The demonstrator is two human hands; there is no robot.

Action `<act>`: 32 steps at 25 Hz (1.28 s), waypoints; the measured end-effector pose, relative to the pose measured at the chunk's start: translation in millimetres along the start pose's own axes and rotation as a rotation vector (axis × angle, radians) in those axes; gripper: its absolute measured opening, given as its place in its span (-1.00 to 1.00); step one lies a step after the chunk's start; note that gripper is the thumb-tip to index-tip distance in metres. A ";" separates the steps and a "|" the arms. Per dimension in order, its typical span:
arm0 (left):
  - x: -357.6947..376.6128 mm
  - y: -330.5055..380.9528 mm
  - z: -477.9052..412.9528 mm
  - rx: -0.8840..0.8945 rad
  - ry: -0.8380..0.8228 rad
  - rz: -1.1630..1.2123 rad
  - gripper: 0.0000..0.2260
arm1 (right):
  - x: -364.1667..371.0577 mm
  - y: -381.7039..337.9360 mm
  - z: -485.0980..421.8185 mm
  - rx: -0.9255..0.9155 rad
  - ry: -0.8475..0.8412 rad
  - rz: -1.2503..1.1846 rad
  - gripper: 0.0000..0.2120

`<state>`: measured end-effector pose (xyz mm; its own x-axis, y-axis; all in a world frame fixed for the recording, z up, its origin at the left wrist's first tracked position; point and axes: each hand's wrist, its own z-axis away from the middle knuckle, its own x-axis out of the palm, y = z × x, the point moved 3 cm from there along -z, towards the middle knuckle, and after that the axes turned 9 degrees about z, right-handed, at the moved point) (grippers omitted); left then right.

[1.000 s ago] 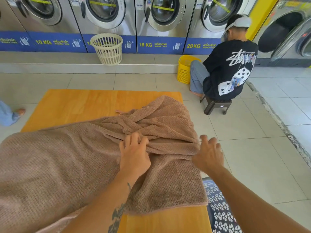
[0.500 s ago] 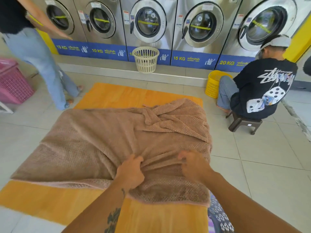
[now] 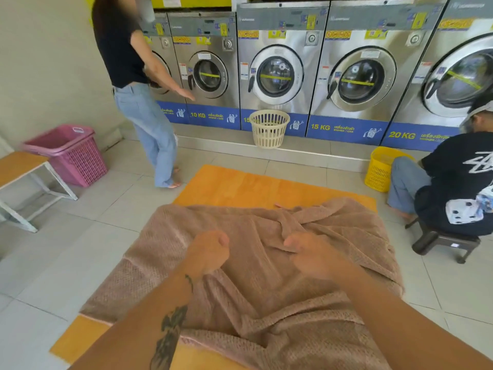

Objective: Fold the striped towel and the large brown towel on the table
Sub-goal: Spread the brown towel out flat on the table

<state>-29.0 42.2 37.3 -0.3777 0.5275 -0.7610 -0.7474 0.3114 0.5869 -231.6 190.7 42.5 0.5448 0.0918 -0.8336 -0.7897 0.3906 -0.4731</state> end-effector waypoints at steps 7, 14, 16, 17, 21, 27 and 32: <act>-83.5 -92.3 -116.9 0.029 0.068 0.177 -0.78 | 31.5 -93.7 -122.3 0.194 -0.052 0.143 -0.46; -98.6 -139.5 -160.2 0.216 -0.220 -0.384 -0.68 | 79.8 -163.8 -179.9 0.260 -0.300 0.247 -0.37; -101.4 -148.2 -157.4 0.238 -0.230 -0.289 -0.77 | 75.3 -168.3 -191.6 0.290 -0.301 0.209 -0.54; -103.3 -155.6 -157.4 0.227 -0.233 -0.239 -0.78 | 72.1 -168.7 -201.0 0.303 -0.272 0.201 -0.58; -107.1 -173.9 -165.5 0.144 -0.195 -0.206 -0.71 | 78.1 -175.3 -227.1 0.241 -0.136 0.361 -0.55; -111.1 -179.0 -171.4 0.091 -0.188 -0.296 -0.85 | 123.2 -199.9 -238.5 0.090 -0.110 0.602 -0.62; -160.0 -153.1 -209.1 0.223 0.154 -0.143 -0.98 | 81.1 -214.1 -266.5 0.189 0.041 0.137 -0.78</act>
<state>31.6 -255.1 11.3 -0.3684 0.3446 -0.8634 -0.6674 0.5486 0.5037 -93.5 -129.7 0.1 0.4209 0.1197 -0.8992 -0.7863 0.5423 -0.2959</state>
